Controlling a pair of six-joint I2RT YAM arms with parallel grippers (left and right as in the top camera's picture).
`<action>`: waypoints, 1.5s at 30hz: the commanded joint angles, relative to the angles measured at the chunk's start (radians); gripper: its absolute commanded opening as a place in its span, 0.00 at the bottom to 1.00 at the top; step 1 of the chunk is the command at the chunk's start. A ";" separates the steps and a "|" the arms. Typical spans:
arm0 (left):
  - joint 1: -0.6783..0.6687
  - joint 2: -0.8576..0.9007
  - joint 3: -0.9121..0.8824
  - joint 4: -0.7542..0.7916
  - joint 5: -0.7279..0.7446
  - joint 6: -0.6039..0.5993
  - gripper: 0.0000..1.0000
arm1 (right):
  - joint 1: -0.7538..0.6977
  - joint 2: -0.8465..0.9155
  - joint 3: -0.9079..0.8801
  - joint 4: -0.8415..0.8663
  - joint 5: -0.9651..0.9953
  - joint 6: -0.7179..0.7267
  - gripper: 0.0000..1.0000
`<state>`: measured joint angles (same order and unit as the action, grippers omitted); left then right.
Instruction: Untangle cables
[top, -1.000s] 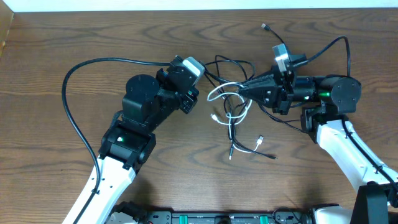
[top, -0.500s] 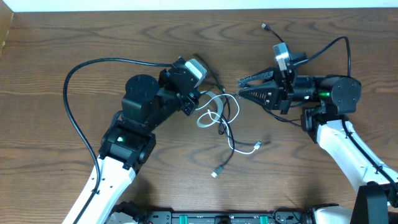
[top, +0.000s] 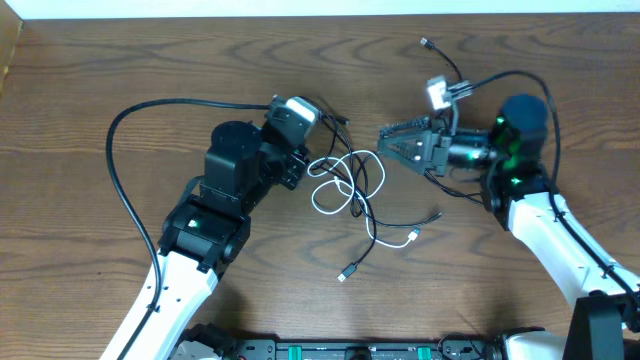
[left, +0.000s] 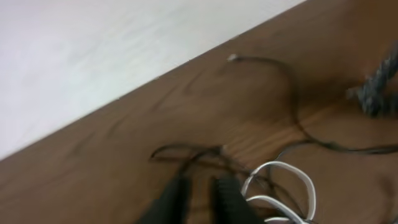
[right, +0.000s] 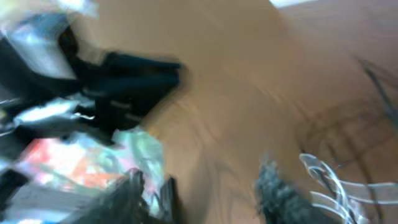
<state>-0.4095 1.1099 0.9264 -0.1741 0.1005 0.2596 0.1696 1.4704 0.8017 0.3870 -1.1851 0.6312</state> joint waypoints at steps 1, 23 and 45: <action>0.000 0.000 0.026 -0.019 -0.164 -0.089 0.43 | 0.045 0.002 0.001 -0.129 0.228 -0.232 0.68; 0.051 0.009 0.026 -0.103 -0.165 -0.240 0.83 | 0.260 0.248 0.001 -0.190 0.520 -0.290 0.80; 0.072 0.013 0.026 -0.124 -0.165 -0.248 0.84 | 0.344 0.301 0.001 0.108 0.281 -0.161 0.01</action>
<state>-0.3500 1.1183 0.9264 -0.2955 -0.0551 0.0250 0.5358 1.7794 0.7963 0.4435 -0.7536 0.3973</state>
